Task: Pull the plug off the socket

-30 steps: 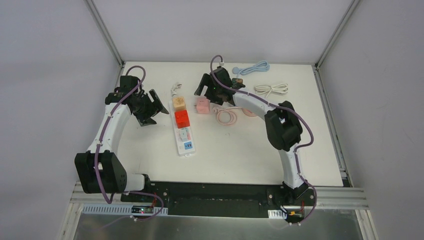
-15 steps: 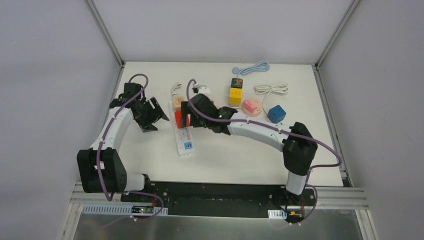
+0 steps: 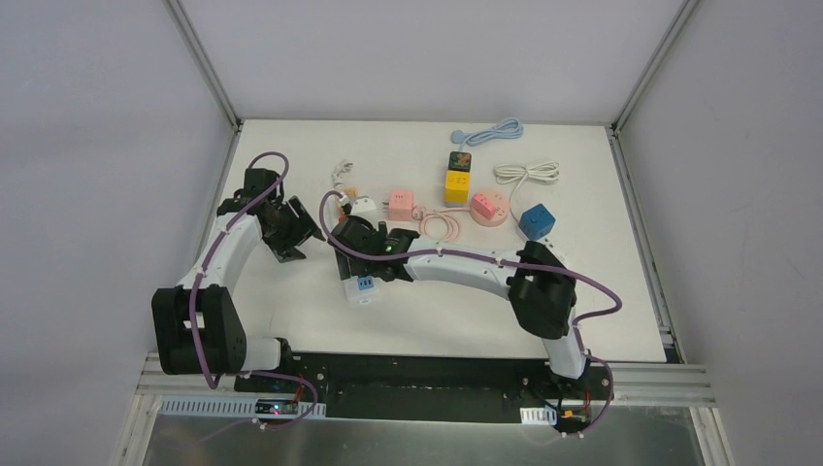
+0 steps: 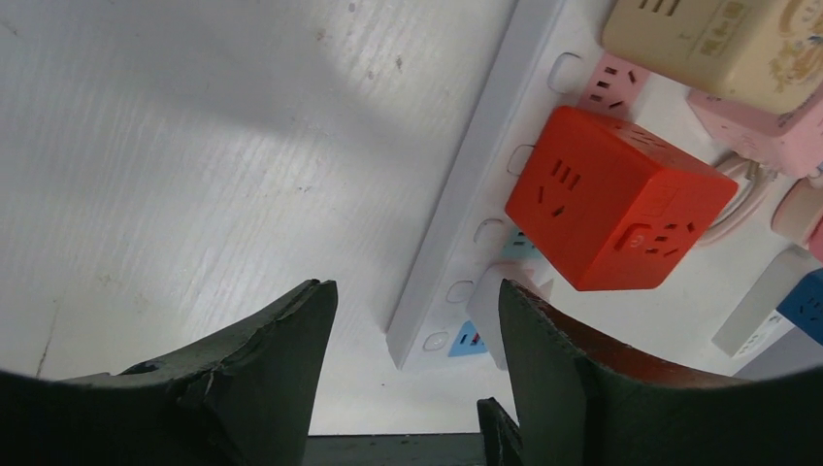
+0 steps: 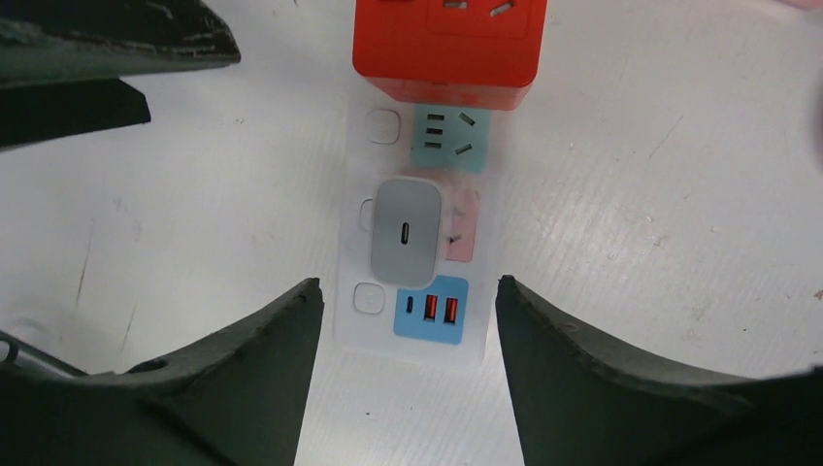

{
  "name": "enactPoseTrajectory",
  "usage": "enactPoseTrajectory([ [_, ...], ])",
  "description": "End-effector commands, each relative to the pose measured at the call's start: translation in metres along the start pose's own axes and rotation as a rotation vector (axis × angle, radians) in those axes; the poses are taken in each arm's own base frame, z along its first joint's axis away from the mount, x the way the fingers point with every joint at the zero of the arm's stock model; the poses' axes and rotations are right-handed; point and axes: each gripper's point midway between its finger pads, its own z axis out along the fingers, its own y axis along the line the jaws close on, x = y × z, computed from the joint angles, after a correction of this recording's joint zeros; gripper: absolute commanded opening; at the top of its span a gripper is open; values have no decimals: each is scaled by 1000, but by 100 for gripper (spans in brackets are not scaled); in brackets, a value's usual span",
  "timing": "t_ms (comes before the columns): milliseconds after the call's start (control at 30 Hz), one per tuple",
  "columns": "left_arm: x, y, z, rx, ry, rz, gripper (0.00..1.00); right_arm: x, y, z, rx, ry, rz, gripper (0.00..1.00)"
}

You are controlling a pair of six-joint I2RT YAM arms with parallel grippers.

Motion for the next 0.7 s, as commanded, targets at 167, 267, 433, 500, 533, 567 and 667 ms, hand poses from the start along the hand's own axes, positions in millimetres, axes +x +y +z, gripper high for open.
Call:
enactPoseTrajectory([
  [167, 13, 8, 3, -34, 29, -24, 67, -5, 0, 5, 74, 9, -21, 65],
  [267, 18, 5, 9, -11, 58, -28, 66, -7, 3, 12, 78, 5, -36, 63],
  [433, 28, -1, 17, 19, 115, -82, 65, -8, 5, 17, 62, 11, -29, 59],
  [500, 31, -3, 20, 33, 141, -90, 64, -6, 3, 22, 67, 16, -29, 58],
  [533, 32, -4, 22, 40, 152, -95, 64, -6, 2, 25, 71, 19, -27, 57],
  [567, 34, -5, 24, 45, 158, -98, 63, -5, 0, 27, 76, 21, -23, 56],
  [667, 38, -8, 30, 75, 178, -103, 63, -7, -4, 31, 84, 16, -17, 51],
])
